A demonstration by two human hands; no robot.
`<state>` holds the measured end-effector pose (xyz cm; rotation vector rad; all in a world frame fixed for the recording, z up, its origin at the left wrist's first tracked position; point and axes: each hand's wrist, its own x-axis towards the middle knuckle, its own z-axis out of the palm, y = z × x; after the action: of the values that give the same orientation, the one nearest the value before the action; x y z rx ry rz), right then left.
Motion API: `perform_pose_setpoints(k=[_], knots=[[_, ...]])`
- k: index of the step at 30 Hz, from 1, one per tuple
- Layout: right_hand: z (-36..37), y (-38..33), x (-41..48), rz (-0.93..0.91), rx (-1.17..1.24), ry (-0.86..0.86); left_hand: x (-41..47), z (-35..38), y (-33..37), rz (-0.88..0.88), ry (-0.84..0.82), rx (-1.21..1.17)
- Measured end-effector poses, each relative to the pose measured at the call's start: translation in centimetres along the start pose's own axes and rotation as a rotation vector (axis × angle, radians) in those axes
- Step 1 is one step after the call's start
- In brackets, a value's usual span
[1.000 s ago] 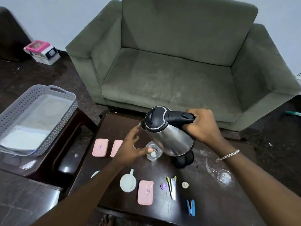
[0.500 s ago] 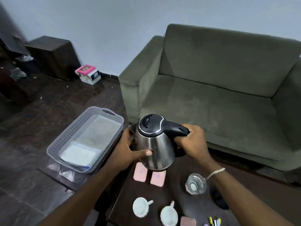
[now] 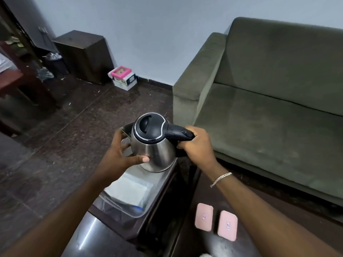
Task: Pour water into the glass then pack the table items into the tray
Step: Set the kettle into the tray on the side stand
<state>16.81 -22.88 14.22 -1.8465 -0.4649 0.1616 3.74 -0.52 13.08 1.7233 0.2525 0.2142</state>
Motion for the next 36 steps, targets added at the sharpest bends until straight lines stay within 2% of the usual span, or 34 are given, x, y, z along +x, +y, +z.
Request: perform_pose_setpoints(k=[6,12,23,26,28,30,32,33,34,36], knots=[[6.4,3.3,4.1,0.105,0.002,-0.067,3.2,-3.7,-6.0,-0.024,0.03,-0.003],[8.7,6.9,5.4,0.173,0.0,-0.085,4.8,-4.5,-10.6,-0.087,0.033,-0.011],[9.1,7.8,6.5,0.219,0.006,-0.106,6.2,-4.8,-11.6,-0.169,0.031,-0.032],[9.2,7.1,5.4,0.156,-0.095,-0.05,5.2,-4.9,-11.9,-0.209,0.022,-0.031],[9.2,6.8,3.8,0.111,-0.254,0.05,4.0,-5.2,-12.4,-0.291,0.043,0.133],[9.4,6.1,1.7,0.013,-0.368,0.195,2.9,-5.9,-13.2,-0.368,0.026,0.498],[10.5,5.8,-1.0,-0.133,-0.352,0.28,1.7,-6.3,-14.0,-0.425,-0.066,0.799],[11.5,6.0,-2.4,-0.171,-0.314,0.239,1.2,-6.3,-14.2,-0.454,-0.113,0.896],[12.7,6.2,-4.0,-0.163,-0.284,0.127,0.7,-6.1,-14.5,-0.479,-0.147,0.974],[15.4,6.7,-6.8,-0.053,-0.366,-0.23,0.0,-5.6,-14.9,-0.521,-0.166,1.095]])
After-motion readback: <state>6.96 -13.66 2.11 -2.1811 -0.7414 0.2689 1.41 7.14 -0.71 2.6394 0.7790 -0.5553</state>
